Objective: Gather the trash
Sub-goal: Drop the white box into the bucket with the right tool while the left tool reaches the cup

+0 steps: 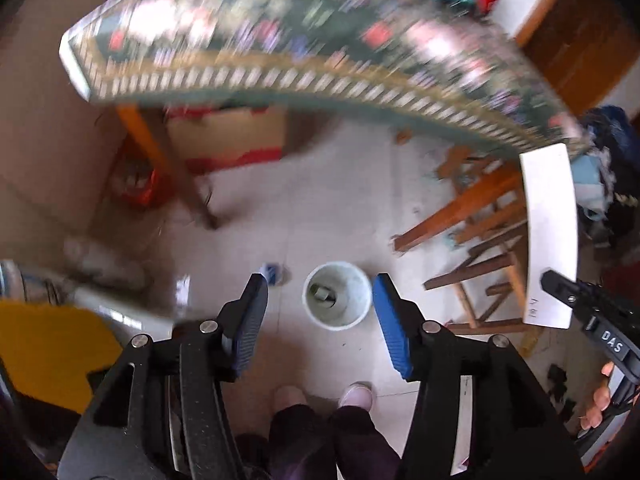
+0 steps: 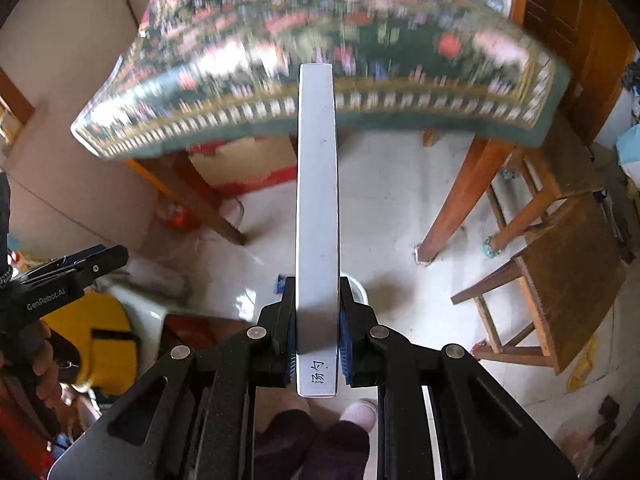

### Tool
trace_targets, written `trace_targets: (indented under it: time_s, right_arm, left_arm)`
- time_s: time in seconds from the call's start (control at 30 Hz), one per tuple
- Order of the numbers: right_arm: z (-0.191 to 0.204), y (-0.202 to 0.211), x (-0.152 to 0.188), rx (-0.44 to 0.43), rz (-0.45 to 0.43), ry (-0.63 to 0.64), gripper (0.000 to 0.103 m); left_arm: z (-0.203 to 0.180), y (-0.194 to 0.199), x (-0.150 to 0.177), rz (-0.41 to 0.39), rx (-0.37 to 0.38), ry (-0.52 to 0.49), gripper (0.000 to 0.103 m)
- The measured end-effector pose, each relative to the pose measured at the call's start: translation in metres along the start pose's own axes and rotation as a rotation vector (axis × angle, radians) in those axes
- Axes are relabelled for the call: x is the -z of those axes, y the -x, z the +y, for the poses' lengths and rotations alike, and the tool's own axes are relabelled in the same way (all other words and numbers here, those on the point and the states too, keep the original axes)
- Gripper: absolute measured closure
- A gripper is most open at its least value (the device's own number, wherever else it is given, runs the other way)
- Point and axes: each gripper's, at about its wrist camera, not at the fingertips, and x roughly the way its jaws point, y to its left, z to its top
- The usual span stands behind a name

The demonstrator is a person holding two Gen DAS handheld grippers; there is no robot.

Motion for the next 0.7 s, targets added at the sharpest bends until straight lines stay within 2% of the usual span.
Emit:
trace_targets:
  time_s: [0.13, 0.27, 0.4, 0.6, 0.7]
  right_arm:
    - [-0.009, -0.054, 0.012, -0.02, 0.049, 0.008, 0.087]
    - [-0.014, -0.116, 0.028, -0.045, 0.087, 0.005, 0.087]
    - [-0.02, -0.195, 0.053, -0.065, 0.152, -0.005, 0.087]
    - [-0.037, -0.3, 0.091, -0.074, 0.251, -0.034, 0.087]
    - [-0.045, -0.338, 0.102, -0.065, 0.269, -0.032, 0.087]
  left_arm:
    - [0.022, -0.07, 0.021, 0.053, -0.036, 0.06, 0.049]
    - [0.04, -0.14, 0.034, 0.082, -0.036, 0.089, 0.049]
    - [0.058, -0.224, 0.043, 0.113, -0.019, 0.108, 0.049]
    - [0.076, -0.355, 0.06, 0.186, -0.008, 0.049, 0.049]
    - [0.087, -0.414, 0.07, 0.214, 0.02, 0.021, 0.049]
